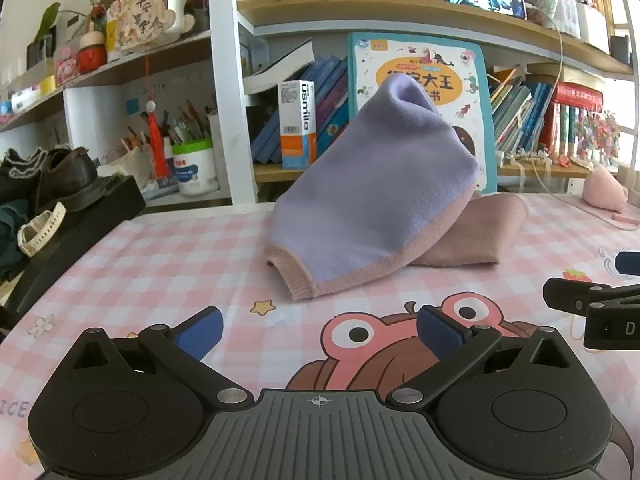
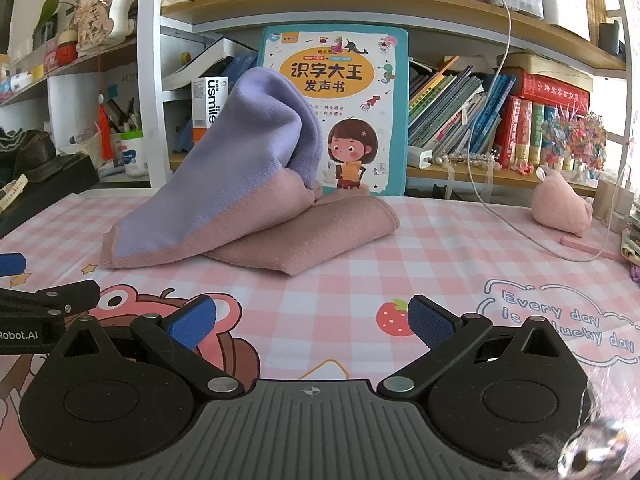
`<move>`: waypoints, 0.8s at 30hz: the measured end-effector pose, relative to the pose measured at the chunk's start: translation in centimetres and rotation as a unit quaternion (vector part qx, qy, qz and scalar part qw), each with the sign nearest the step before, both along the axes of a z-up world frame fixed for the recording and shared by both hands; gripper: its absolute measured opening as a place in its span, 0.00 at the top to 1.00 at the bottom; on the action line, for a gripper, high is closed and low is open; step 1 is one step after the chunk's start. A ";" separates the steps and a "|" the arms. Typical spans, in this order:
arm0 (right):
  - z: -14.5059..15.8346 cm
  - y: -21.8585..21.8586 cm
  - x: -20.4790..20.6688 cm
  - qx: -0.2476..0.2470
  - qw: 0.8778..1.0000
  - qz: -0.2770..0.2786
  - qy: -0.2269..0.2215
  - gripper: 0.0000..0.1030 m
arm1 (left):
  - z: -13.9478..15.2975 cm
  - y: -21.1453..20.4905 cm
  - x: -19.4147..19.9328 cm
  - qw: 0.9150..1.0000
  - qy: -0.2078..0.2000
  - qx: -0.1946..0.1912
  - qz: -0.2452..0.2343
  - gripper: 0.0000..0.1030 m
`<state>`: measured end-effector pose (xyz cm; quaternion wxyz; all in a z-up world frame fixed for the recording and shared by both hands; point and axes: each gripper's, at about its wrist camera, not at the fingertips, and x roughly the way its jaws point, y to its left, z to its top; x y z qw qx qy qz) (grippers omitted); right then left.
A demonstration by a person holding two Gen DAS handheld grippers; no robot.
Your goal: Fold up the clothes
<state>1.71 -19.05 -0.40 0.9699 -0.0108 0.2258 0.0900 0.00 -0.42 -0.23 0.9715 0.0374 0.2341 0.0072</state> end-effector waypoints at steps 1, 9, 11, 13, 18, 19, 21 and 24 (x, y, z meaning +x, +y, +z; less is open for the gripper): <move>0.0 0.0 0.0 0.000 1.000 0.000 0.000 0.00 | 0.0 0.0 0.0 1.000 0.000 0.001 0.000 0.00; 0.0 0.0 0.1 -0.001 1.000 0.000 0.002 0.00 | -0.1 -0.1 0.0 1.000 -0.002 0.002 0.000 0.00; 0.0 0.0 0.1 -0.002 1.000 0.000 0.002 0.00 | -0.1 -0.1 -0.1 1.000 -0.002 0.001 0.001 0.00; 0.0 0.0 0.1 -0.002 1.000 0.000 0.002 0.00 | -0.1 -0.1 -0.1 1.000 -0.002 0.001 0.001 0.00; 0.0 0.0 0.1 -0.003 1.000 0.000 0.002 0.00 | -0.1 -0.1 0.0 1.000 -0.001 0.001 0.001 0.00; 0.0 0.0 0.1 -0.003 1.000 0.000 0.002 0.00 | -0.1 -0.1 0.0 1.000 -0.001 0.001 0.001 0.00; 0.0 0.1 0.1 -0.003 1.000 0.000 0.002 0.00 | 0.0 0.0 0.0 1.000 -0.001 0.001 0.002 0.00; -0.1 0.1 0.1 -0.002 1.000 -0.001 0.002 0.00 | 0.0 -0.1 0.0 1.000 -0.001 0.002 0.002 0.00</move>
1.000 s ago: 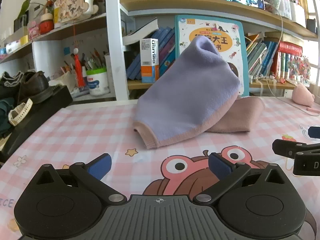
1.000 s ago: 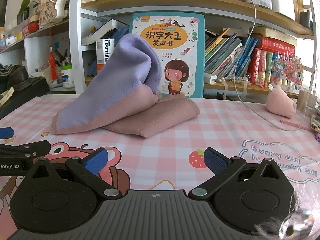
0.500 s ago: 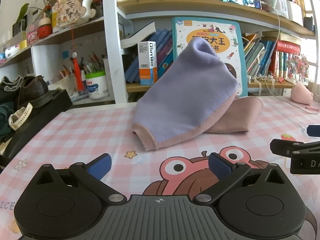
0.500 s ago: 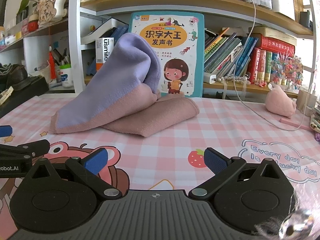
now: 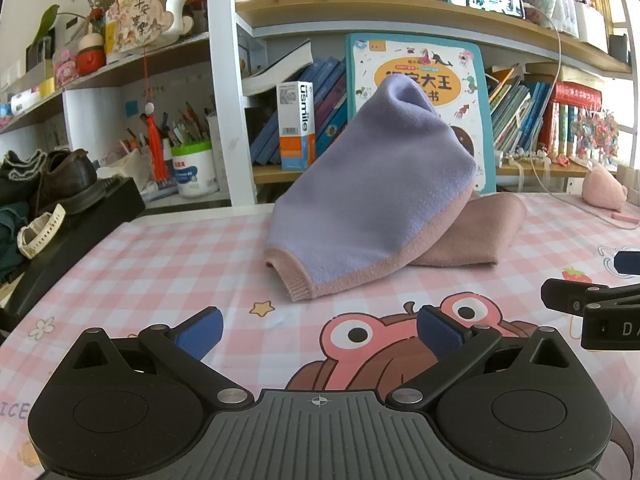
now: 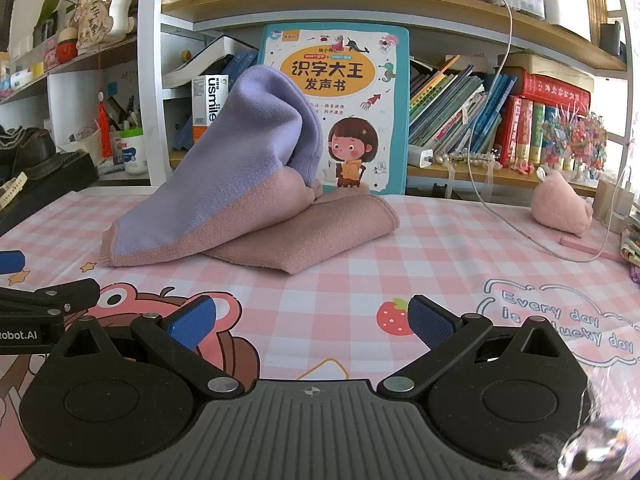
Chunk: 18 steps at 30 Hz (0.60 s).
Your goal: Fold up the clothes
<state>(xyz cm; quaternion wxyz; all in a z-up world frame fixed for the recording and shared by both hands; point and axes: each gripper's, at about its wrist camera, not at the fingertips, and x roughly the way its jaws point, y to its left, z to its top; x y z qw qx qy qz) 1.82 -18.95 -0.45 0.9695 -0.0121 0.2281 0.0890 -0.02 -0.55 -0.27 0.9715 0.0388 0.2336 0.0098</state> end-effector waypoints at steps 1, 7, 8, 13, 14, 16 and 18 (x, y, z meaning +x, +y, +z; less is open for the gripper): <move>0.0 0.0 0.0 0.000 1.000 0.000 0.000 0.00 | 0.0 0.0 0.0 1.000 0.000 0.000 0.000 0.00; 0.0 0.0 0.0 0.000 1.000 0.001 0.002 0.00 | 0.0 -0.1 0.0 1.000 0.000 0.003 0.000 0.00; 0.0 0.0 0.0 0.000 1.000 0.002 0.002 0.00 | 0.0 -0.1 0.0 1.000 0.000 0.004 0.000 0.00; 0.0 -0.1 0.1 0.000 1.000 0.003 0.003 0.00 | 0.0 -0.1 -0.1 1.000 -0.001 0.005 0.003 0.00; 0.0 -0.1 0.1 0.000 1.000 0.003 0.003 0.00 | 0.0 -0.1 -0.1 1.000 -0.001 0.005 0.004 0.00; 0.0 -0.1 0.1 0.000 1.000 0.002 0.003 0.00 | 0.0 -0.1 -0.1 1.000 -0.002 0.006 0.005 0.00; 0.0 0.0 0.1 -0.001 1.000 0.001 0.001 0.00 | 0.0 -0.2 -0.1 1.000 -0.002 0.008 0.005 0.00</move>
